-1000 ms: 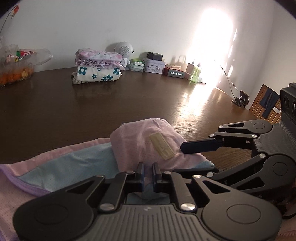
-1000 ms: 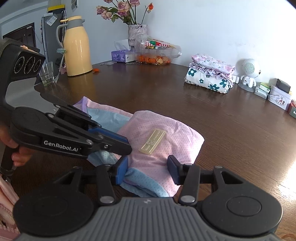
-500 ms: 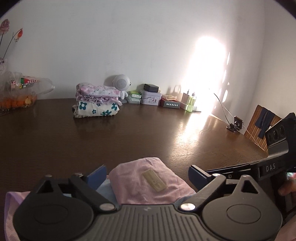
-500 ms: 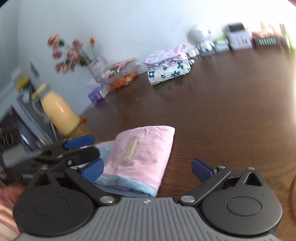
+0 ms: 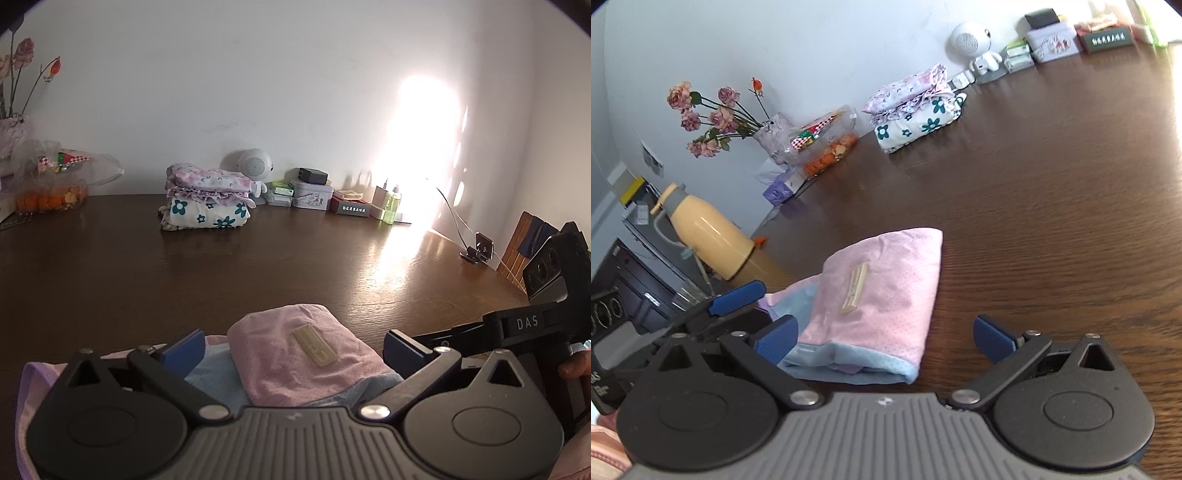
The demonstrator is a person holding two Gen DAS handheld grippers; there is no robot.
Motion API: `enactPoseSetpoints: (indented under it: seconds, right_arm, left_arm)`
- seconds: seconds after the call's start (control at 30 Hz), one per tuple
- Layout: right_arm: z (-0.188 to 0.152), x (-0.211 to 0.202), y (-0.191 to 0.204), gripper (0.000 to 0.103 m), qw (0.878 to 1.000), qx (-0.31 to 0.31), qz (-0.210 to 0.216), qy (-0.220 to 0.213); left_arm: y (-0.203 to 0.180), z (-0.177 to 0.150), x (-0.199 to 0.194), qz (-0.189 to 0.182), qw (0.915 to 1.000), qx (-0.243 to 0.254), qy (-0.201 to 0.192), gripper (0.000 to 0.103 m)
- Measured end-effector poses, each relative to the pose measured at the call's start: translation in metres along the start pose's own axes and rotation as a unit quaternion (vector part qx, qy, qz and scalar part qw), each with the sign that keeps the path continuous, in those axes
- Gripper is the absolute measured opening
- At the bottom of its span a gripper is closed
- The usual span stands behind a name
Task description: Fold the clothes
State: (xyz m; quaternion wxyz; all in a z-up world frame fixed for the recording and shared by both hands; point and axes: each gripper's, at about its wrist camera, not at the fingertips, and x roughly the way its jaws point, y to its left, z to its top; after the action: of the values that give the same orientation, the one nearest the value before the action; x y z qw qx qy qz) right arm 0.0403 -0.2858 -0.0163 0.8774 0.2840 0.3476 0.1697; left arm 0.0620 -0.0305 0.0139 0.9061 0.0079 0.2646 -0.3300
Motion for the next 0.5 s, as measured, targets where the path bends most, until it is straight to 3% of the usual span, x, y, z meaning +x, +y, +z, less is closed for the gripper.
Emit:
enactPoseSetpoints:
  seconds: [0.2,0.27,0.33,0.4,0.5]
  right_arm:
    - [0.004,0.002,-0.005,0.103,0.999,0.031,0.014,0.003]
    - [0.007,0.002,-0.012,0.102,0.998,0.061,0.023,-0.001]
    - [0.011,0.006,-0.016,0.102,0.996,0.087,0.03,-0.003]
    - [0.014,0.01,-0.015,0.102,0.995,0.096,0.022,-0.005]
    - [0.015,0.016,-0.012,0.097,0.995,0.095,0.011,-0.006]
  left_arm:
    - [0.002,0.002,0.009,0.008,0.9998,0.009,0.018,0.1]
    - [0.001,0.006,0.017,0.006,0.9993,0.024,0.029,0.087]
    - [0.001,0.008,0.027,0.002,0.9984,0.035,0.043,0.059]
    - [0.001,0.008,0.04,-0.006,0.9971,0.046,0.06,0.039]
    - [-0.003,0.003,0.049,-0.008,0.9948,0.069,0.074,0.037]
